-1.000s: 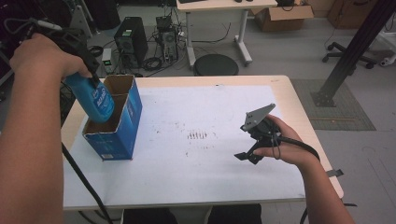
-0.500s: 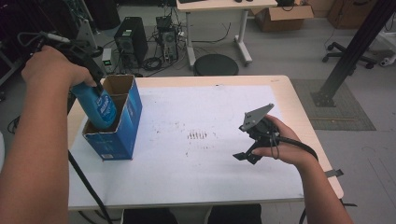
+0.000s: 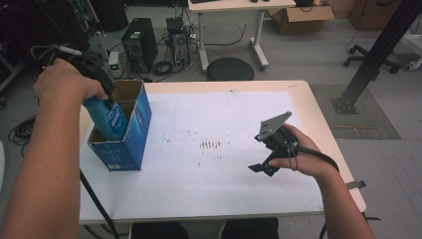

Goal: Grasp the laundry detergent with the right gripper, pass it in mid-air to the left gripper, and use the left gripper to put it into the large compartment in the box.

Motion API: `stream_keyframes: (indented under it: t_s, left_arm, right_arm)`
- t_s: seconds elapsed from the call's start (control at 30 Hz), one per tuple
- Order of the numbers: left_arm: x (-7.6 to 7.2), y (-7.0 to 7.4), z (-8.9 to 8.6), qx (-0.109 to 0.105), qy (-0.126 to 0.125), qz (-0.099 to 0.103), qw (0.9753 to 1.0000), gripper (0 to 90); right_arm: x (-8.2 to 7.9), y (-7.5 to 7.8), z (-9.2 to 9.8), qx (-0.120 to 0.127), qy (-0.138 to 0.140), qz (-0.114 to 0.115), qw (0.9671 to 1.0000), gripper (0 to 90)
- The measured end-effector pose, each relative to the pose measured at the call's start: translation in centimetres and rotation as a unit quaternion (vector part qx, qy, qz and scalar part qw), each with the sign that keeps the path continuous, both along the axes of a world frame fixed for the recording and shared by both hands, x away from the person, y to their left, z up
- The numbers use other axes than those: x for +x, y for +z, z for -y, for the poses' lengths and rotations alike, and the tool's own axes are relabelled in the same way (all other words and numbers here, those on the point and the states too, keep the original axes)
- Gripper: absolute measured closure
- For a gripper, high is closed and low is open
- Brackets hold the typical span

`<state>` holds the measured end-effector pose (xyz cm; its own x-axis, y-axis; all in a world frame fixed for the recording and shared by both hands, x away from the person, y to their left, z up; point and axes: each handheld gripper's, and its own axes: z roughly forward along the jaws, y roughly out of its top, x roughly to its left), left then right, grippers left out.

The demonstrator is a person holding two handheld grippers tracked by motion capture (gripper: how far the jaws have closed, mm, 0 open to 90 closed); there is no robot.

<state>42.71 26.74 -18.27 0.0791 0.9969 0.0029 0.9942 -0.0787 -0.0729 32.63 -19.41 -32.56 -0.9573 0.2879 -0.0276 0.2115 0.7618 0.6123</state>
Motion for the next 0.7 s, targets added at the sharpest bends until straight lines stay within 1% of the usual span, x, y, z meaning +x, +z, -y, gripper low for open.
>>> stream_keyframes:
  t_s: [0.17,0.5,0.57,0.6,0.7]
  left_arm:
    - [0.1,-1.2,0.2,-0.001,-0.001,-0.005,1.0000,39.1]
    - [0.6,-3.6,0.3,-0.003,-0.001,-0.014,0.9999,39.0]
    - [0.7,-3.9,0.3,-0.002,0.000,-0.016,0.9999,39.0]
    - [0.7,-4.1,0.3,-0.002,0.002,-0.013,0.9999,39.0]
    - [0.8,-4.7,0.2,0.003,0.001,-0.016,0.9999,39.0]
  right_arm:
    - [-0.1,0.0,-0.1,0.002,0.002,0.002,1.0000,2.6]
    - [-0.2,-0.1,-0.1,0.004,0.002,-0.001,1.0000,2.6]
    - [-0.2,-0.2,0.0,0.003,0.003,-0.001,1.0000,2.6]
    - [-0.2,-0.2,0.0,0.003,0.004,-0.001,1.0000,2.6]
    - [-0.1,-0.3,0.0,0.003,0.003,-0.002,1.0000,2.6]
